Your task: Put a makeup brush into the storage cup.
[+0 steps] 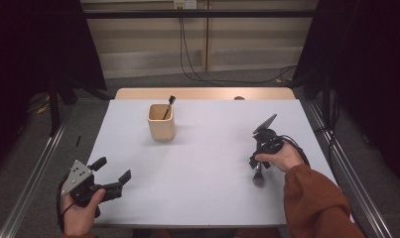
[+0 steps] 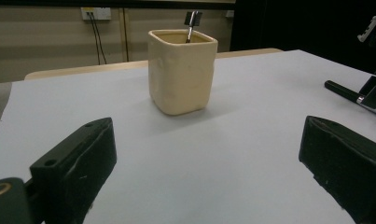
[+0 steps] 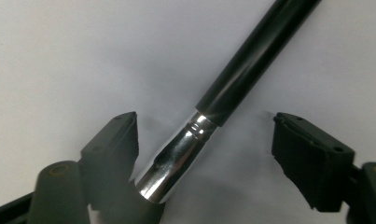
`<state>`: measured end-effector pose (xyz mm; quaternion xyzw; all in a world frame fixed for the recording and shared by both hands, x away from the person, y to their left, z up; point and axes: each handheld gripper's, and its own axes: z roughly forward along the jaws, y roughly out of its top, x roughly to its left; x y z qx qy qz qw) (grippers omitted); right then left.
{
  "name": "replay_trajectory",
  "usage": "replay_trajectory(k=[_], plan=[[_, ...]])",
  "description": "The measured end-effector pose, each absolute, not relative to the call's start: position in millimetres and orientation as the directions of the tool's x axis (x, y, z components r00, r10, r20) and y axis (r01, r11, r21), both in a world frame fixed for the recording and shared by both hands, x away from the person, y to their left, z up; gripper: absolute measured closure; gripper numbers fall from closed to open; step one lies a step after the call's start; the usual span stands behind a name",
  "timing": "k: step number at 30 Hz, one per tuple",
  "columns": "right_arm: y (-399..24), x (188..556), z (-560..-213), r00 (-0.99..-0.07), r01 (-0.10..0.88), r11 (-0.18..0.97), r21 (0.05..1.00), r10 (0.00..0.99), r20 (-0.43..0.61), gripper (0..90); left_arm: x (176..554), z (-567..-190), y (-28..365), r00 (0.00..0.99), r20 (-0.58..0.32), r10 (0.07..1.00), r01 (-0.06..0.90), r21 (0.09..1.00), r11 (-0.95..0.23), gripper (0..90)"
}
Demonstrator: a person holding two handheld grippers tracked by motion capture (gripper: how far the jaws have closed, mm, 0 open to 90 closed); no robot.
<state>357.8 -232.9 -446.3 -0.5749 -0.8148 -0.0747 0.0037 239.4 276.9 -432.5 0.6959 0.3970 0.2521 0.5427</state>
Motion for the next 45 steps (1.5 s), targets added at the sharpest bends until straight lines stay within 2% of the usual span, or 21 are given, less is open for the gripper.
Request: replay_trajectory(k=[1, 5, 6, 8, 13, 15, 20, 22, 23, 27, 35, 45], plan=[[-231, 358, -449, -0.343, 0.937, 0.333, 0.107, 0.935, 0.091, 29.4, 239, -433, 277, 0.559, -0.086, 0.825, 0.279, 0.956, -0.089, 4.1], [-228, 357, -452, -0.347, 0.936, 0.338, 0.1, 0.934, 0.085, 30.0, 240, -433, 276, 0.557, -0.088, 0.826, 0.282, 0.955, -0.089, 4.1], [-223, 355, -453, -0.356, 0.931, 0.351, 0.098, 0.934, 0.039, 32.5, 240, -433, 277, 0.558, -0.084, 0.825, 0.281, 0.955, -0.093, 4.1], [-220, 354, -453, -0.363, 0.928, 0.36, 0.096, 0.932, 0.016, 33.1, 240, -433, 276, 0.561, -0.083, 0.824, 0.28, 0.955, -0.094, 4.1], [-220, 355, -453, -0.354, 0.932, 0.351, 0.088, 0.935, 0.016, 35.3, 240, -433, 276, 0.563, -0.088, 0.822, 0.282, 0.955, -0.091, 4.1], [-218, 355, -452, -0.356, 0.932, 0.354, 0.078, 0.934, 0.015, 40.1, 240, -433, 276, 0.562, -0.089, 0.822, 0.284, 0.955, -0.091, 4.1], [-217, 355, -451, -0.367, 0.929, 0.365, 0.066, 0.93, 0.017, 45.4, 240, -433, 276, 0.562, -0.085, 0.822, 0.282, 0.955, -0.094, 4.1], [-216, 354, -450, -0.373, 0.927, 0.371, 0.059, 0.928, 0.022, 52.3, 240, -434, 276, 0.565, -0.085, 0.82, 0.284, 0.954, -0.097, 4.1], [-216, 354, -450, -0.373, 0.927, 0.371, 0.059, 0.928, 0.022, 52.3, 240, -434, 276, 0.565, -0.085, 0.82, 0.284, 0.954, -0.097, 4.1], [-221, 354, -449, -0.361, 0.931, 0.359, 0.065, 0.932, 0.03, 62.2, 240, -434, 276, 0.565, -0.087, 0.821, 0.285, 0.954, -0.094, 4.1], [-225, 355, -448, -0.352, 0.934, 0.35, 0.069, 0.935, 0.033, 71.3, 241, -434, 275, 0.566, -0.082, 0.82, 0.286, 0.953, -0.102, 4.1], [-227, 357, -448, -0.337, 0.941, 0.334, 0.059, 0.94, 0.047, 72.3, 242, -434, 274, 0.573, -0.077, 0.816, 0.281, 0.954, -0.107, 4.1]])
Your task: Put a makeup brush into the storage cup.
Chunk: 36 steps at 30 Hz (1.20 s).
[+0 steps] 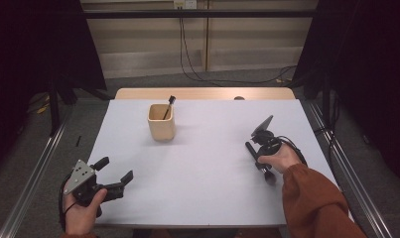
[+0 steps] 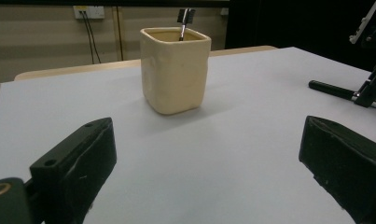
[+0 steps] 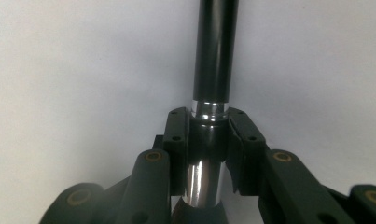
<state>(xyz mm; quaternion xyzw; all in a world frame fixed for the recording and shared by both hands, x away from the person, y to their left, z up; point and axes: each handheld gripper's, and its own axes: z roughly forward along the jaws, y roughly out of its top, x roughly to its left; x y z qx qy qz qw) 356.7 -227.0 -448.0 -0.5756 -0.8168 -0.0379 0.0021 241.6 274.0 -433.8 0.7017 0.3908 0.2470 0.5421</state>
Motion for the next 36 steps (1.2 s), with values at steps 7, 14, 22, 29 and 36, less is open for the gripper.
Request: replay_trajectory(k=[7, 14, 22, 29, 36], plan=[[-228, 358, -448, -0.338, 0.941, 0.335, 0.057, 0.939, 0.06, 72.4, 242, -434, 273, 0.575, -0.078, 0.814, 0.28, 0.954, -0.107, 4.1], [-232, 356, -447, -0.338, 0.939, 0.332, 0.086, 0.938, 0.078, 72.4, 241, -434, 273, 0.58, -0.073, 0.811, 0.279, 0.954, -0.114, 4.1], [-236, 350, -437, -0.367, 0.924, 0.354, 0.147, 0.927, 0.075, 72.4, 240, -434, 274, 0.574, -0.071, 0.816, 0.278, 0.954, -0.112, 4.0], [-243, 344, -423, -0.384, 0.895, 0.349, 0.278, 0.919, 0.084, 72.4, 240, -434, 274, 0.575, -0.071, 0.815, 0.276, 0.955, -0.112, 4.0], [-248, 337, -414, -0.4, 0.843, 0.318, 0.435, 0.909, 0.112, 72.4, 240, -434, 274, 0.574, -0.073, 0.815, 0.275, 0.955, -0.108, 4.0]])
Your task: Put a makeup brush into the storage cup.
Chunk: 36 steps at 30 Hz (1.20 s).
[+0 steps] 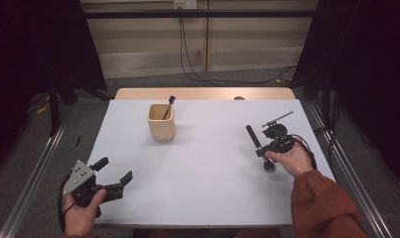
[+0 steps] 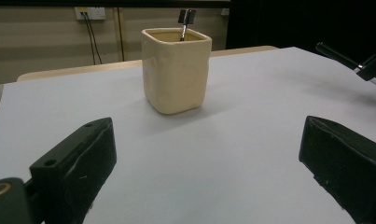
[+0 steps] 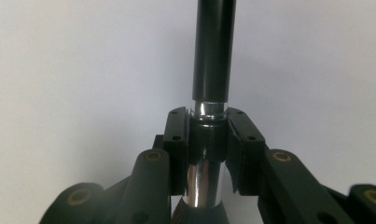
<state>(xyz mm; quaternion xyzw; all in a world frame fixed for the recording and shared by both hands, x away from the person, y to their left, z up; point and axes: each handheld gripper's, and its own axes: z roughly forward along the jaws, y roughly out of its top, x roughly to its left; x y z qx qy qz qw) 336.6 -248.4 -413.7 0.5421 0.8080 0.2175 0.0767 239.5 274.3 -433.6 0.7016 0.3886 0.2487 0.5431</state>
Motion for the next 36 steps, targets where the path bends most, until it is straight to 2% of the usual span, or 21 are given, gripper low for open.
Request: replay_trajectory(k=[6, 7, 12, 21, 28, 36], plan=[[-253, 330, -414, -0.403, 0.794, 0.29, 0.534, 0.909, 0.105, 72.4, 239, -433, 274, 0.576, -0.064, 0.815, 0.271, 0.956, -0.117, 4.0], [-255, 328, -415, -0.403, 0.772, 0.274, 0.574, 0.909, 0.108, 72.4, 239, -433, 274, 0.575, -0.063, 0.815, 0.271, 0.955, -0.117, 4.0], [-258, 324, -416, -0.406, 0.742, 0.247, 0.623, 0.905, 0.125, 72.4, 239, -433, 274, 0.576, -0.063, 0.815, 0.271, 0.955, -0.118, 4.0], [-264, 313, -422, -0.418, 0.621, 0.158, 0.768, 0.895, 0.154, 72.3, 238, -432, 274, 0.577, -0.062, 0.814, 0.272, 0.955, -0.12, 4.0], [-269, 306, -422, -0.427, 0.559, 0.103, 0.823, 0.886, 0.179, 72.3, 237, -432, 273, 0.58, -0.062, 0.812, 0.27, 0.955, -0.12, 3.9], [-271, 303, -428, -0.477, 0.528, 0.107, 0.842, 0.858, 0.191, 72.3, 238, -431, 272, 0.598, -0.071, 0.798, 0.273, 0.955, -0.12, 3.9]])
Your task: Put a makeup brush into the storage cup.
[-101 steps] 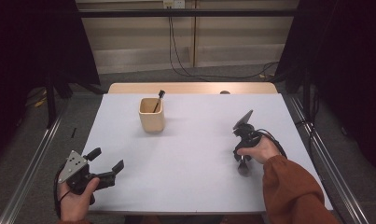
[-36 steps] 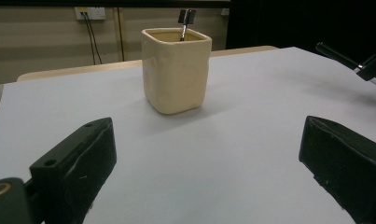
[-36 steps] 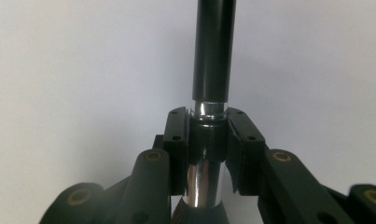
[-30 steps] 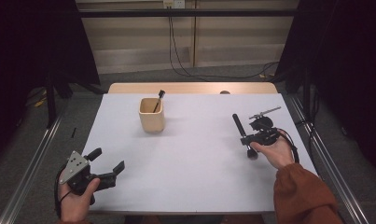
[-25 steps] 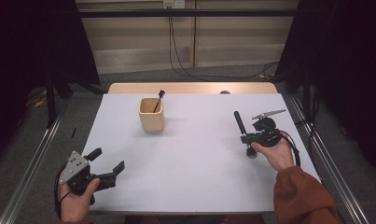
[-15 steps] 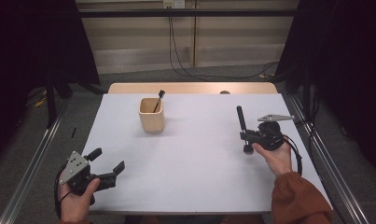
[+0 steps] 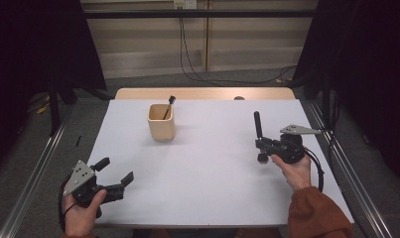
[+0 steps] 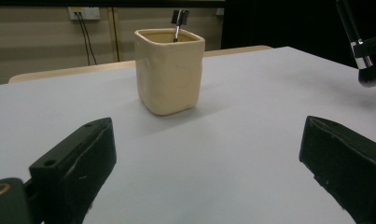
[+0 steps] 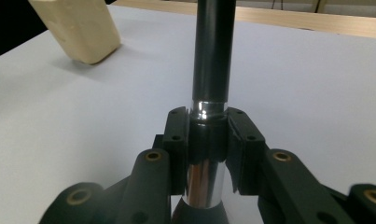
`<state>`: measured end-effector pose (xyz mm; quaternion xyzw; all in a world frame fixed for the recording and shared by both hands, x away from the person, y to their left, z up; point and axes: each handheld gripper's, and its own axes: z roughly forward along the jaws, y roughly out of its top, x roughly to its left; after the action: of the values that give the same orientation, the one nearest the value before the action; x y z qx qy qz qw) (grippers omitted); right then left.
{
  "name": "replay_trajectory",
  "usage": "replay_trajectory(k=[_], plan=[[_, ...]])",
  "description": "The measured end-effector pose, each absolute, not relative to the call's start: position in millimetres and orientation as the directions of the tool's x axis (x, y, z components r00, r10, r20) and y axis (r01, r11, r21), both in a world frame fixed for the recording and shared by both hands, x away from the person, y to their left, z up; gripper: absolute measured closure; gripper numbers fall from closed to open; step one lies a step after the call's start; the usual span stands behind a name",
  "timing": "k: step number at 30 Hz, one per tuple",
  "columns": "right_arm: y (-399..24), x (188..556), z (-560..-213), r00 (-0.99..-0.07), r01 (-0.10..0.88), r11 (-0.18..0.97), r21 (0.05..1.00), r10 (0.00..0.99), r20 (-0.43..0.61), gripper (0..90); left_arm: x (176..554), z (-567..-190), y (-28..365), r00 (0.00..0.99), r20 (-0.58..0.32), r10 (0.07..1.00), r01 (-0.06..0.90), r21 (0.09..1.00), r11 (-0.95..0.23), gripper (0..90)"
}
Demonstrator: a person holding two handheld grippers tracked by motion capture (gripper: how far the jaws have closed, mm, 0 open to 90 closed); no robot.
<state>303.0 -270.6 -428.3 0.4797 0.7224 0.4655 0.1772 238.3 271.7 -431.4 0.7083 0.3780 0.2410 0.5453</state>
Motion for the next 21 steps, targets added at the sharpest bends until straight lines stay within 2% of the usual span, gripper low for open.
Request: replay_trajectory(k=[7, 21], plan=[[-265, 298, -427, -0.567, 0.511, 0.134, 0.849, 0.795, 0.216, 72.3, 237, -431, 268, 0.616, -0.078, 0.784, 0.267, 0.957, -0.115, 3.7], [-246, 285, -419, -0.651, 0.479, 0.181, 0.859, 0.729, 0.21, 72.3, 234, -429, 263, 0.631, -0.089, 0.771, 0.269, 0.957, -0.11, 3.6]])
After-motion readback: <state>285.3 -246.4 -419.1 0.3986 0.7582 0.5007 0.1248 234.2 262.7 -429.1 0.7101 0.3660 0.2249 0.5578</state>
